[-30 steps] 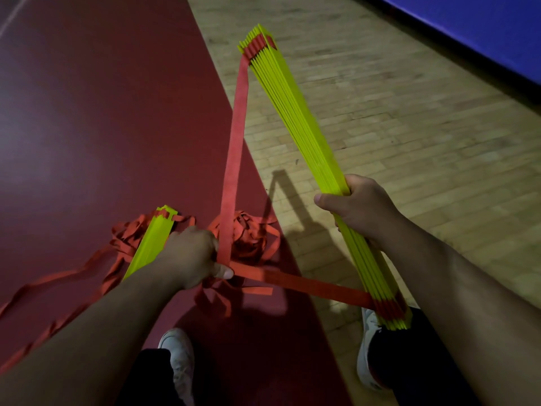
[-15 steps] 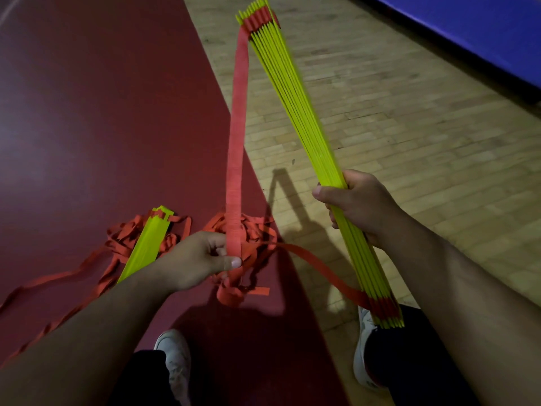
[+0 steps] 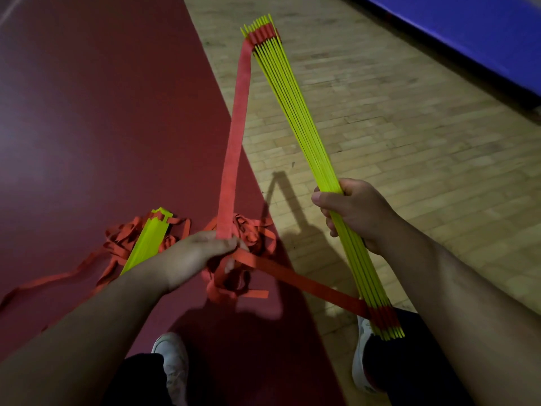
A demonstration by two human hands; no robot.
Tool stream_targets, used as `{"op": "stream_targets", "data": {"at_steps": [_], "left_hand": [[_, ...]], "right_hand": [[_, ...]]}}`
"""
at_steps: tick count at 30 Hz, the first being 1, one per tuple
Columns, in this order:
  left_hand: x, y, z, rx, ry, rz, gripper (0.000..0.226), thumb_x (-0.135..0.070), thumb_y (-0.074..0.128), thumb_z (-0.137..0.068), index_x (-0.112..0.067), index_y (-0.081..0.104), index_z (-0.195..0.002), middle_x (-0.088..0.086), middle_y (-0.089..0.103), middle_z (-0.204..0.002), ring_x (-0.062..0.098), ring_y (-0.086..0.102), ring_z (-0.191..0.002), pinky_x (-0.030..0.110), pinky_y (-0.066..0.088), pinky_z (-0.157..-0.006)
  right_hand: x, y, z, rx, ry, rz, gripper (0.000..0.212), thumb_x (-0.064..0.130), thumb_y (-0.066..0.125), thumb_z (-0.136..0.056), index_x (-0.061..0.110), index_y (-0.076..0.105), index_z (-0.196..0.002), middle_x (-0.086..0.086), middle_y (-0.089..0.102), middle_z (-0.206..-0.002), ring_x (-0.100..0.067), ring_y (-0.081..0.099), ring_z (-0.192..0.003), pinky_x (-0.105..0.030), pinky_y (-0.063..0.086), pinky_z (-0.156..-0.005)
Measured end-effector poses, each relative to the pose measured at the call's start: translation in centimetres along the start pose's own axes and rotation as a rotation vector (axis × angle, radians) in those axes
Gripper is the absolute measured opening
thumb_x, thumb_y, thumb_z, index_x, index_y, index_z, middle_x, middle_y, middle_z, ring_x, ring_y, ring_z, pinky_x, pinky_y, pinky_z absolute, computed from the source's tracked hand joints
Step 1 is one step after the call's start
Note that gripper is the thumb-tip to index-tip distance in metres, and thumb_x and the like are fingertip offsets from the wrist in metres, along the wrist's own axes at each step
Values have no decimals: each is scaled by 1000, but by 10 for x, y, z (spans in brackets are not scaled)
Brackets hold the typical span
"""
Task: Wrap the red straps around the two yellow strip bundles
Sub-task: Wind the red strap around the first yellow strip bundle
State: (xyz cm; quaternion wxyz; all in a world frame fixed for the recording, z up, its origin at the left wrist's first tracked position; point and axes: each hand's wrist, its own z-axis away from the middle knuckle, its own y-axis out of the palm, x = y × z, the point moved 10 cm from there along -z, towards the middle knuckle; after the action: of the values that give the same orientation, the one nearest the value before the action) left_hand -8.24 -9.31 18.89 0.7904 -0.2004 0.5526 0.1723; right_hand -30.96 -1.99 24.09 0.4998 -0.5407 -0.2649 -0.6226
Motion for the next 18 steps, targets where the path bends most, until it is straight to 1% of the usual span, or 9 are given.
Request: {"op": "stream_targets", "data": {"at_steps": [2,4,5,8,10,12,15,16,18], "left_hand": [[-2,-5,-1,0,21,-105,66,-56,43,-93,3,69,-84,14,64,-67,16,59,-63,25,45,-65],[1,-8,-1,14,50,-208,69,-67,41,-91,-6,68,-71,17,66,-69,22,59,-64,34,45,-70],[2,-10,-2,13,51,-199,67,-69,45,-89,-9,67,-72,16,67,-70,24,59,-64,38,46,-71],[-1,-13,-2,25,82,-188,59,-64,49,-89,-10,67,-75,11,66,-71,25,58,-65,38,45,-69],[-6,-12,-2,2,95,-227,55,-61,45,-90,-14,64,-69,9,63,-65,23,56,-61,35,44,-66],[-7,-16,-2,-59,86,-243,53,-65,44,-86,-19,56,-63,1,55,-58,17,50,-55,30,40,-59],[-5,-16,-4,-104,59,-238,53,-67,40,-88,-23,49,-60,-1,44,-58,12,39,-53,28,33,-55],[-3,-16,-3,-120,40,-238,54,-66,37,-90,-22,48,-60,0,43,-59,13,38,-54,29,33,-56],[-1,-17,-3,-132,16,-235,59,-68,33,-90,-21,51,-61,3,45,-62,16,38,-57,31,33,-59]], "right_hand": [[0,5,2,32,13,-88,18,21,72,-90,7,64,-97,-8,53,-68,-20,50,-52,-34,45,-51],[0,7,3,53,24,-160,16,18,70,-92,10,57,-97,-6,52,-66,-18,47,-49,-30,43,-47],[-1,7,3,58,32,-188,15,16,69,-92,12,55,-97,-5,52,-66,-17,47,-49,-29,42,-46],[-2,11,6,112,60,-283,10,9,61,-96,11,53,-102,-7,52,-68,-19,49,-52,-29,45,-48],[-2,15,8,153,81,-371,18,9,63,-90,8,54,-105,-10,56,-71,-22,56,-55,-32,50,-52],[-6,17,7,164,124,-427,27,11,63,-81,5,55,-107,-14,62,-76,-27,62,-60,-38,55,-59],[-16,28,10,208,247,-485,28,5,53,-82,0,55,-109,-17,65,-79,-33,64,-64,-45,52,-70],[-19,34,12,227,278,-513,32,8,53,-78,1,54,-109,-16,63,-77,-32,62,-62,-43,50,-68],[-18,38,13,217,266,-529,37,17,60,-77,7,53,-111,-12,58,-70,-26,55,-54,-36,49,-59]]}}
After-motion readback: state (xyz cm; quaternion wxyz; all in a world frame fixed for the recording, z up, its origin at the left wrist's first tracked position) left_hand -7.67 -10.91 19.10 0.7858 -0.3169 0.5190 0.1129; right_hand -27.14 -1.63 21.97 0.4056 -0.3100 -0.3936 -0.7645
